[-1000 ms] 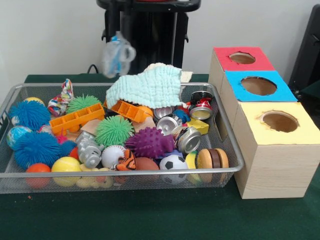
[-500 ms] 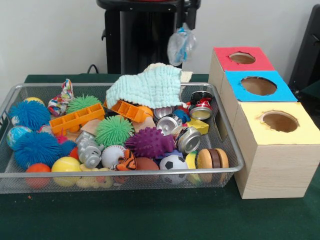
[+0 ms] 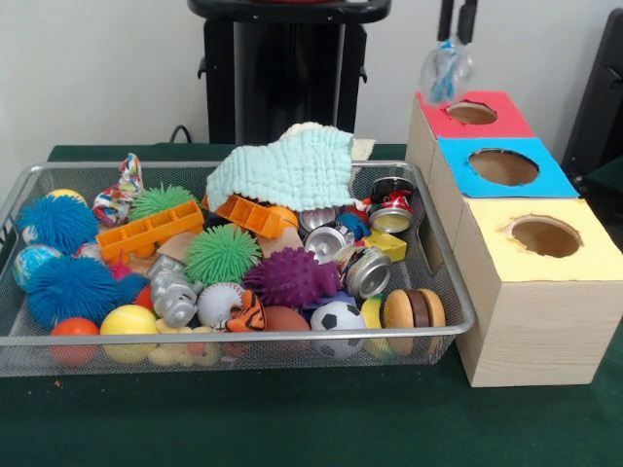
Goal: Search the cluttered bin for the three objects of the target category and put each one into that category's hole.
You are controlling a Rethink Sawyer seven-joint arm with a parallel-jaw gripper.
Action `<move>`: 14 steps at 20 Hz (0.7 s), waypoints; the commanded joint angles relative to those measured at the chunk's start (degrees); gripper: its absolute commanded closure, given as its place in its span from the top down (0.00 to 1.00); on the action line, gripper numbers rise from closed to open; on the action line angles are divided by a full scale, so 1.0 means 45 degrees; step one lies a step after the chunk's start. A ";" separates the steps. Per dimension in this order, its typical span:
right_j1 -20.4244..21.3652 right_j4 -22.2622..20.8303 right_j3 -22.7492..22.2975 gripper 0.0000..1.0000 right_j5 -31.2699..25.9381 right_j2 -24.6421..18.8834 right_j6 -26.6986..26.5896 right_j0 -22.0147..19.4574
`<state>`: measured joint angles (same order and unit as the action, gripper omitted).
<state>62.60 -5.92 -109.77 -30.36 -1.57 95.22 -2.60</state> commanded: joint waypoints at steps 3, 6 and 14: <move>-0.1292 0.0696 0.0462 0.00 -0.1413 0.1451 0.5302 0.1701; -0.1658 0.0763 0.0759 0.00 -0.1300 0.1497 0.5257 0.1749; -0.2873 0.0480 0.1327 0.00 -0.0190 0.1493 0.4811 0.1368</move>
<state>56.02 -4.49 -106.81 -30.35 3.31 105.04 5.83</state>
